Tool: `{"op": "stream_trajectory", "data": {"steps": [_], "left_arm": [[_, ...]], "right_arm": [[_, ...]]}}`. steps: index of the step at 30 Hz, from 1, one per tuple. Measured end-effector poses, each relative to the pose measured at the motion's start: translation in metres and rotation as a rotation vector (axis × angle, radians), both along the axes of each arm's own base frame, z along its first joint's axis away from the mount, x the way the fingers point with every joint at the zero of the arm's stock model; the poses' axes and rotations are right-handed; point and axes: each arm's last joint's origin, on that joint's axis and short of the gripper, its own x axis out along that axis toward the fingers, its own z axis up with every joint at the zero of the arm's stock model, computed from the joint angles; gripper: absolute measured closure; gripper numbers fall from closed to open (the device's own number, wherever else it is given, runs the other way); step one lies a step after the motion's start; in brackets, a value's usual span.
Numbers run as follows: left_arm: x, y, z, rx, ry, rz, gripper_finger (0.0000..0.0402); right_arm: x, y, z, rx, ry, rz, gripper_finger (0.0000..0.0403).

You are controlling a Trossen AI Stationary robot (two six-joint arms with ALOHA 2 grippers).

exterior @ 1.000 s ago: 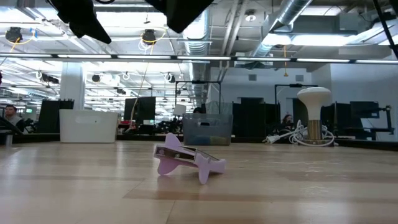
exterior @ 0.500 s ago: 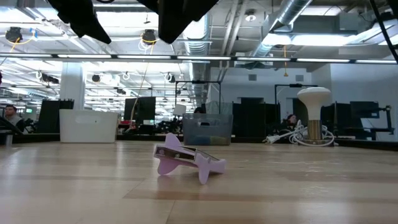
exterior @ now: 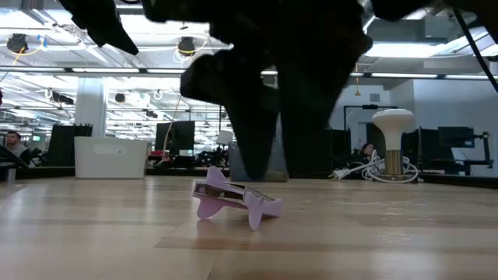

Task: Pick and place Stapler, Stapler remover, tape
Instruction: Put the pink staple remover into the top white bin

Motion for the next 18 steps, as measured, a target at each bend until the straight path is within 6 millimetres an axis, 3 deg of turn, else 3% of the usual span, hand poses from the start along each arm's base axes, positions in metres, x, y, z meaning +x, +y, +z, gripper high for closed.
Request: {"op": "stream_trajectory", "data": {"steps": [18], "left_arm": [[-0.002,0.0,0.001,-0.018,-0.007,-0.014,0.0398]], "right_arm": [[0.01,-0.016,0.003,0.018,-0.013,-0.146,0.0181]]}}
